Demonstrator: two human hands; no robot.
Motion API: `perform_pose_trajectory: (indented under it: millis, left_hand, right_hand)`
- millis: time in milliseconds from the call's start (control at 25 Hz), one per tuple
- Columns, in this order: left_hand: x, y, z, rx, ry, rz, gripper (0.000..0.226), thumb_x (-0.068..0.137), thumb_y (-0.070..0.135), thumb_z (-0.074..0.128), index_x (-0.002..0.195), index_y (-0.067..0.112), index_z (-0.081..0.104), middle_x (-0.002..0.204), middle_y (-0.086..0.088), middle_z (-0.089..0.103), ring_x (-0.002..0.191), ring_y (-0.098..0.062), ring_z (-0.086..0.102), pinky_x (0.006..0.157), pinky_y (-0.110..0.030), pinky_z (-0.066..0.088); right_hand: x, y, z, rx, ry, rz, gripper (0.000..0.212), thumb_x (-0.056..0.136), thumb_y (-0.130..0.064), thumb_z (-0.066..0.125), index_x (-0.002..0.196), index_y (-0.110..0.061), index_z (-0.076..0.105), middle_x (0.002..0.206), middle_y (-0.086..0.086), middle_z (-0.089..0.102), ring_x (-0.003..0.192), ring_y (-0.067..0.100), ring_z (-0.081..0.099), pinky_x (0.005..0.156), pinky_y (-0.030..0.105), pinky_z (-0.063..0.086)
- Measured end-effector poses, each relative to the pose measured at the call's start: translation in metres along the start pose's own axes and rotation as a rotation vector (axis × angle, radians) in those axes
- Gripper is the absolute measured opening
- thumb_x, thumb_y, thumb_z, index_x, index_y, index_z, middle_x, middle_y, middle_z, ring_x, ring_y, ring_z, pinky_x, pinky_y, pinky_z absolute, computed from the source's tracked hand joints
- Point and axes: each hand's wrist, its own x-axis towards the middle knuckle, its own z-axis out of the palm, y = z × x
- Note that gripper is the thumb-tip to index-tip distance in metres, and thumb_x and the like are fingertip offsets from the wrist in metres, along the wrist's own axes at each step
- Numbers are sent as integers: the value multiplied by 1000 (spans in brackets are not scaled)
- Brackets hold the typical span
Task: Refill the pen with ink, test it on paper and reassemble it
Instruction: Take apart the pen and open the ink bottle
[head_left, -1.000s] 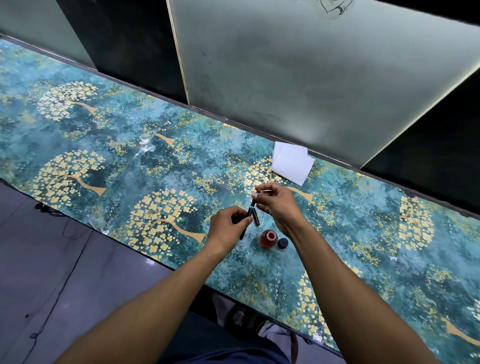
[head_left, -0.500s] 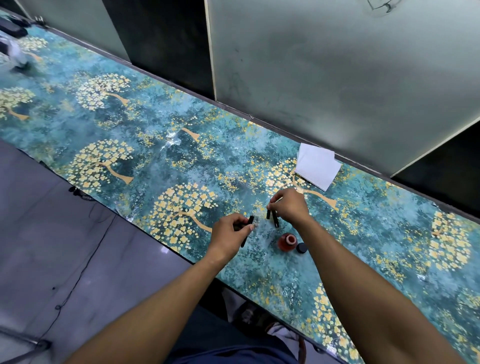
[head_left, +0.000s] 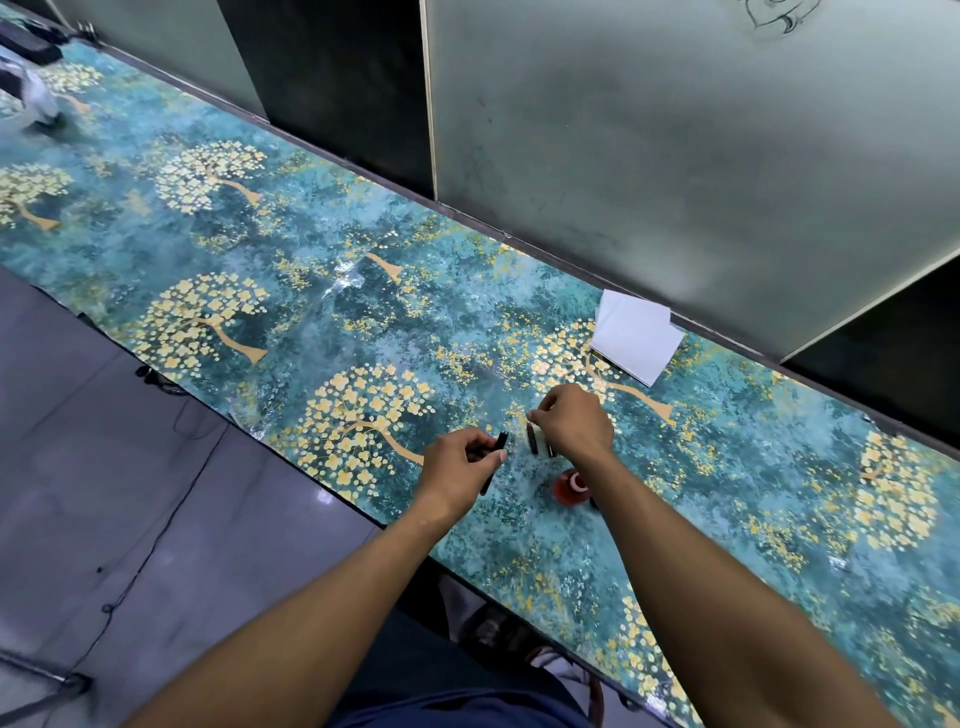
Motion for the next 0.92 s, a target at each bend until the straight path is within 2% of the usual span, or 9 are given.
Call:
perform_pose_trajectory:
  millis: [160,280,360,480,600,680,760,920]
  left_hand:
    - [5,8,7,-26,-13,19,12,83,23,78,91,16,73,84,3,73,80,-12,69,70,-23,53]
    - [11,13,12,-49,-46,48,13,83,24,78,92,16,73,85,4,74,81,-13,70,72,-24,53]
    - [14,15,15,-64,-47,53,14,84,25,77,95,17,73,87,4,75,83,-12,70,75,-29,56]
    - [17,24,20,-199,-51,-9,17,85,22,76,99,17,69,86,-7,73,82,-19,71,75,-33,58]
    - [19,31,25,-446,-98,-123,26,87,7,72,110,10,62,87,-17,72,81,-27,72,74,-35,59]
    - [20,35,29,-579,-134,-183,28,88,1,70,112,7,58,88,-19,75,80,-28,74,70,-35,58]
    - [18,39,34,-653,-165,-210,22,89,0,68,107,5,58,83,-16,76,73,-25,74,67,-34,59]
    - [18,45,41,-686,-171,-240,4,96,9,61,97,6,61,85,-15,73,70,-25,73,69,-35,59]
  right_hand:
    - [-15,3,-16,428,-128,-43,26,89,-39,74,85,-13,74,79,1,75,73,18,69,65,35,51]
    - [-24,8,-22,564,-220,-61,27,91,-35,72,87,-9,72,81,5,76,60,12,65,57,36,46]
    - [-29,13,-23,627,-239,-86,23,93,-31,71,88,-8,72,81,8,75,56,10,62,59,36,45]
    - [-39,18,-22,584,-238,-143,10,94,-22,69,99,-15,73,86,5,77,69,16,69,67,39,52]
    - [-50,21,-27,449,-250,-238,27,92,-15,68,118,-21,72,100,0,76,88,19,71,78,35,55]
    - [-54,23,-30,316,-212,-321,35,87,-17,73,122,-23,72,105,-1,74,88,17,68,80,34,53]
    - [-58,25,-31,244,-99,-343,31,85,-21,76,116,-22,74,101,0,72,84,15,65,77,32,52]
    - [-60,34,-34,298,119,-278,10,85,-17,77,95,-18,76,86,-3,74,78,12,68,76,32,56]
